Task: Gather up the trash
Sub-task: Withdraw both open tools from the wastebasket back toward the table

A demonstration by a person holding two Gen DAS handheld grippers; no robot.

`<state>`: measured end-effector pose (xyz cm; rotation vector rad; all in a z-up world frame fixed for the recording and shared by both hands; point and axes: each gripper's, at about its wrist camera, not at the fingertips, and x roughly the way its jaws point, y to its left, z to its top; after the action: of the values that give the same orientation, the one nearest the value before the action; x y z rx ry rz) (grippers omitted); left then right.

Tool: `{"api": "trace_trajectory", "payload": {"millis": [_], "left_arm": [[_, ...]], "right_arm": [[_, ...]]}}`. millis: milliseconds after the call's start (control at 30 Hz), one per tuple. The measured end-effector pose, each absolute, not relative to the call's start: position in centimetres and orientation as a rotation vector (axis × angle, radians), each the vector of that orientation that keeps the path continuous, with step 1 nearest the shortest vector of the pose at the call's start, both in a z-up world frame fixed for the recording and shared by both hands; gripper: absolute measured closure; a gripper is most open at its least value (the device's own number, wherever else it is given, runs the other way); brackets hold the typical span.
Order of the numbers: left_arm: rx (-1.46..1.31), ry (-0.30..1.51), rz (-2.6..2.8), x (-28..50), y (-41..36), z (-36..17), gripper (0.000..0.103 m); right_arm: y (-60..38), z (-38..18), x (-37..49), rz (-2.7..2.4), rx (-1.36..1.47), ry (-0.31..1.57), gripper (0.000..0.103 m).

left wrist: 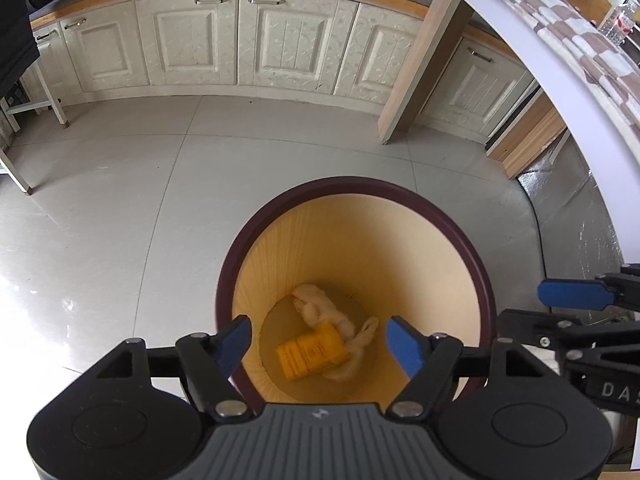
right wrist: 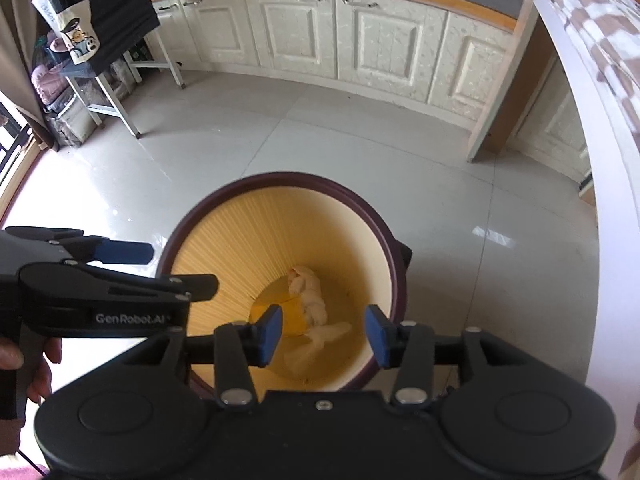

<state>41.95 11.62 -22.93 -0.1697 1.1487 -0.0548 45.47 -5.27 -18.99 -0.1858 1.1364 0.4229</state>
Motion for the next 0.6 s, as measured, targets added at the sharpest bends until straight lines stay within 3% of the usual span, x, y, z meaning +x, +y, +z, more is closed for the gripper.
{"api": "trace_trajectory", "payload": {"millis": [233, 467, 600], "left_arm": [[-0.158, 1.136, -0.033, 41.1, 12.3, -22.0, 0.022], [-0.158, 1.128, -0.010, 39.4, 13.3, -21.4, 0.017], [-0.152, 1.118, -0.004, 38.4, 13.8, -21.0, 0.008]], "right_arm": [[-6.4, -19.1, 45.1, 0.381, -0.181, 1.150, 0.050], [-7.4, -18.9, 44.2, 0.349, -0.152, 1.143, 0.033], [-7.6, -18.7, 43.6, 0.330, -0.155, 1.135, 0.027]]}}
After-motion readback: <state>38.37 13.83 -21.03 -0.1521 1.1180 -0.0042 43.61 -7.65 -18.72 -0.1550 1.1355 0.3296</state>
